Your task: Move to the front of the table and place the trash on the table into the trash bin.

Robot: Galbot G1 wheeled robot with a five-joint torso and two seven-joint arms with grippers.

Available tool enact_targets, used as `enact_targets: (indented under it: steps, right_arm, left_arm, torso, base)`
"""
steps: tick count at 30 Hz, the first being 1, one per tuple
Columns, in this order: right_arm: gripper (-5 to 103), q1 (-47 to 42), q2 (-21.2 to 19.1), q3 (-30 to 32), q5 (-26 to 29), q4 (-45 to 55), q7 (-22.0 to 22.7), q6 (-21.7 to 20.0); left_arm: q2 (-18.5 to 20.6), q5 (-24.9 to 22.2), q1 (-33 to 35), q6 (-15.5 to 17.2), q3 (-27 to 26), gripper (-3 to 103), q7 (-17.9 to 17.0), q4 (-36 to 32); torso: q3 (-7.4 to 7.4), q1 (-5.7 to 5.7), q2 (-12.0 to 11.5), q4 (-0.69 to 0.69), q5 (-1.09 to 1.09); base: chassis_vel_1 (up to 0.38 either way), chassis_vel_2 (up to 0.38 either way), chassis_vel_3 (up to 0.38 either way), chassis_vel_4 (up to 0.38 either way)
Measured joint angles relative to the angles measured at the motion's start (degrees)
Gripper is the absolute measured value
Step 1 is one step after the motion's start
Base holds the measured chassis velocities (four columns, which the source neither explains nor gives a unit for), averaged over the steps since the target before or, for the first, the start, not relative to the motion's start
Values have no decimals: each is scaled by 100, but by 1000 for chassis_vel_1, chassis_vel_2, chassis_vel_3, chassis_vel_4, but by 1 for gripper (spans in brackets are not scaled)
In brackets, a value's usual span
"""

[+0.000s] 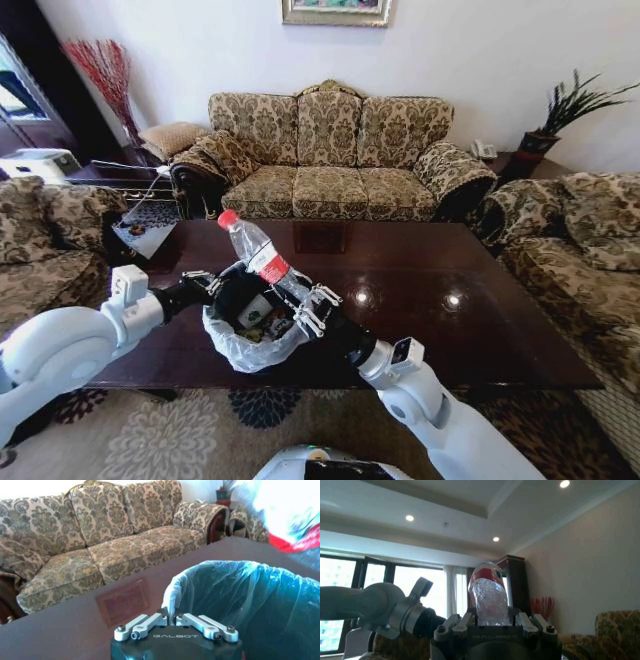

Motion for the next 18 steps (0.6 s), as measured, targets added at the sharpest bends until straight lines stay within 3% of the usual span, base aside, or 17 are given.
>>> enact_targets:
  steps: [9,14,17,18]
  right_arm:
    - [68,21,26,-34,-11,9,87,-101]
    - [79,-5,35,-9,21,77,122,-50]
    - [95,-189,112,300,77,378,297,84]
    - [95,-189,112,300,77,378,297,84]
  left_arm:
    - [-66,-48,-39,-18,23,1,12,-40]
    - [-128,-52,-41,-21,26,1,15,-44]
    - [-361,-107,-27,-7,27,1,-27,-29]
    - [-361,-107,-27,-7,27,1,-27,-29]
  torso:
    - [0,0,0,0,-1]
    - [0,0,1,0,-1]
    - [0,0,1,-2,0]
    - [0,0,1,-2,0]
  base:
    - [0,0,0,0]
    - [0,0,0,0]
    - [0,0,0,0]
    - [0,0,0,0]
